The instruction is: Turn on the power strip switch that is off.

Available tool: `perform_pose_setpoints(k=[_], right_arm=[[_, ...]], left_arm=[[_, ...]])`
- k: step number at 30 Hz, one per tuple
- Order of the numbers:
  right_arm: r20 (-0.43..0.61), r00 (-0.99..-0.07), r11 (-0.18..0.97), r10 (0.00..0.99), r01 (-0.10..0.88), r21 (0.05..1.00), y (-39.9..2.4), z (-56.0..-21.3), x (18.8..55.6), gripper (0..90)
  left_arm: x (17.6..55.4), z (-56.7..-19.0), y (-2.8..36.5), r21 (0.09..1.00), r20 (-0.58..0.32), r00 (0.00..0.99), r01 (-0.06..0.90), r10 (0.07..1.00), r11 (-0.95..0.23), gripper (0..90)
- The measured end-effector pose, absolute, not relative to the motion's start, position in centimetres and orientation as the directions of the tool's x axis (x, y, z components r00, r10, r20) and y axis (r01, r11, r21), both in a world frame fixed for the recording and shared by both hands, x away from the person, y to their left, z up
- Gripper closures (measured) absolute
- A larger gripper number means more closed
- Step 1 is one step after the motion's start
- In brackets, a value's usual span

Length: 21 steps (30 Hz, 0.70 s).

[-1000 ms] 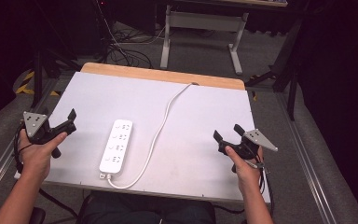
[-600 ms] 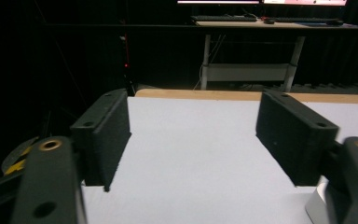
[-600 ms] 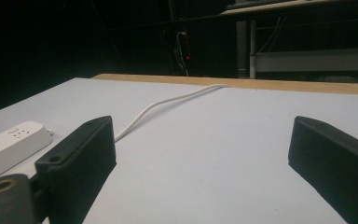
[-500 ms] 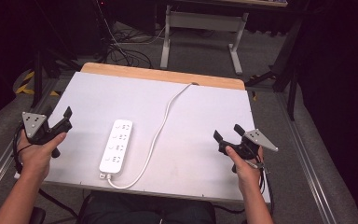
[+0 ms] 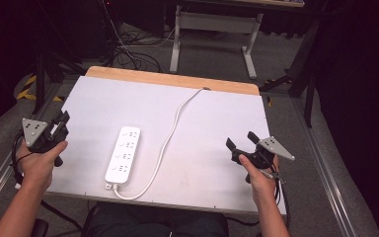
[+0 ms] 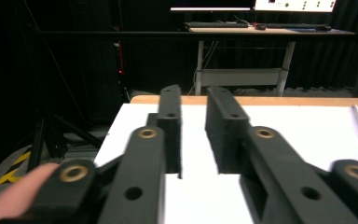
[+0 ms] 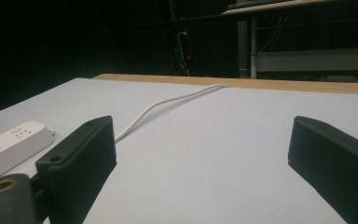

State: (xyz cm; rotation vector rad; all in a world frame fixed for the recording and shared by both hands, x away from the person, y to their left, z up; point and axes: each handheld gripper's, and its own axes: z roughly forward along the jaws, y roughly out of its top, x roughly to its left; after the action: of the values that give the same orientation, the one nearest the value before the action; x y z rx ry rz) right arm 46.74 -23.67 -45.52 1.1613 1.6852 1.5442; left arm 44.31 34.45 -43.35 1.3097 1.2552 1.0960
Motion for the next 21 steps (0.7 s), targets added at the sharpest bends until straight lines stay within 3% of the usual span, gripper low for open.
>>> perform_pose_setpoints(k=[6,21], right_arm=[[0.147,-0.459,-0.049,0.876,0.219,0.974,-23.69,-45.53,46.71,8.1],[0.149,-0.461,-0.049,0.875,0.223,0.974,-23.79,-45.56,46.68,8.2]], left_arm=[[44.32,-43.29,34.57,0.994,-0.013,0.074,0.112,0.997,0.004,89.9],[44.36,-43.10,34.66,0.991,-0.023,0.148,0.131,0.989,0.004,90.0]])
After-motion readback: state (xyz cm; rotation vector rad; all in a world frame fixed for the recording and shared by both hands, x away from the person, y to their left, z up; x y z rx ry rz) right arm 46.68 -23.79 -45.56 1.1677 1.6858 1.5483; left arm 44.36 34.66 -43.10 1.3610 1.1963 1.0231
